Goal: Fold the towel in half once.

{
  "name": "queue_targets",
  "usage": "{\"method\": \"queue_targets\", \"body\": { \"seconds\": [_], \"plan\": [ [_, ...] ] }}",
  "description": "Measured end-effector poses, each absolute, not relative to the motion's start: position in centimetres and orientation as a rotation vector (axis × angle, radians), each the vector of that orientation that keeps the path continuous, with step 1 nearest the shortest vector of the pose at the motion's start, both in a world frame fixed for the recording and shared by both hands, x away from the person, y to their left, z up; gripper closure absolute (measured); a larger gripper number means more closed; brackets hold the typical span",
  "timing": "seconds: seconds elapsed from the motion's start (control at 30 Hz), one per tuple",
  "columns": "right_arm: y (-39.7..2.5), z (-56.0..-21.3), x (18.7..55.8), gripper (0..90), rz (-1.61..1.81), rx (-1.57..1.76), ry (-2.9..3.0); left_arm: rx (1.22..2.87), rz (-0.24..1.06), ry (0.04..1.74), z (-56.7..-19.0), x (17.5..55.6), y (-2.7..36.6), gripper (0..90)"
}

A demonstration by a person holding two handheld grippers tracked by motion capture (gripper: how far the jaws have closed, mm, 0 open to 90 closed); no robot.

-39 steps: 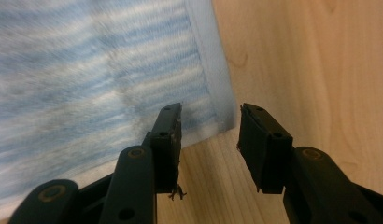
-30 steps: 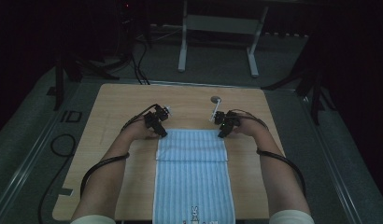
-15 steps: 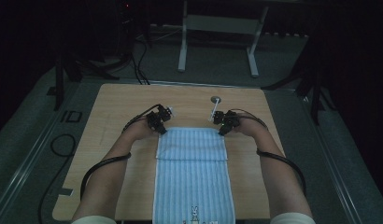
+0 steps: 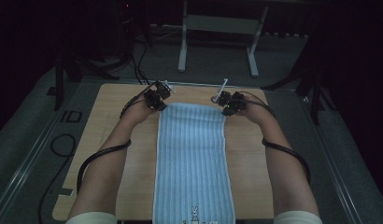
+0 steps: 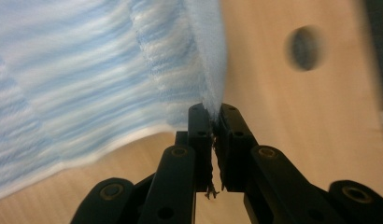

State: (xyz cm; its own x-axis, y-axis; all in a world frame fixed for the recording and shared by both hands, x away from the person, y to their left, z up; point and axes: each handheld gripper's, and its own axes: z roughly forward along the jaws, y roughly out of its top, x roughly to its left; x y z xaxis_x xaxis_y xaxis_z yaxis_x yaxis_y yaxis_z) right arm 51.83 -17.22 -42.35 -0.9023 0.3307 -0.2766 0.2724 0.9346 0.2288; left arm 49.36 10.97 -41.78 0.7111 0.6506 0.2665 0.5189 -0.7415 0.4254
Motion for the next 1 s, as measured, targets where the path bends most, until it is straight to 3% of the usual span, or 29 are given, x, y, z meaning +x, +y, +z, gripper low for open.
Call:
{"method": "queue_targets", "body": {
  "seconds": [0.33, 0.47, 0.53, 0.7, 1.0],
  "plan": [
    [-17.1, -33.4, 53.1, 85.0, 0.313, 0.479, 2.588, 2.511, 0.785, 0.896, -34.9, 50.0, 10.8, 85.8],
    [-17.2, -31.1, 52.9, 84.9, 0.344, 0.498, 2.553, 2.477, 0.762, 0.888, -34.1, 49.7, 11.0, 85.7],
    [-17.0, -31.9, 52.5, 84.8, 0.308, 0.469, 2.597, 2.531, 0.762, 0.862, -35.0, 49.4, 10.7, 85.6],
    [-16.9, -35.4, 51.6, 84.8, 0.210, 0.383, 2.721, 2.676, 0.611, 0.763, -38.0, 48.1, 10.1, 85.6],
    [-18.0, -39.7, 47.7, 84.8, 0.204, 0.317, 2.831, 2.689, 0.440, 0.659, -40.8, 44.3, 10.0, 85.6]
  ]
}}
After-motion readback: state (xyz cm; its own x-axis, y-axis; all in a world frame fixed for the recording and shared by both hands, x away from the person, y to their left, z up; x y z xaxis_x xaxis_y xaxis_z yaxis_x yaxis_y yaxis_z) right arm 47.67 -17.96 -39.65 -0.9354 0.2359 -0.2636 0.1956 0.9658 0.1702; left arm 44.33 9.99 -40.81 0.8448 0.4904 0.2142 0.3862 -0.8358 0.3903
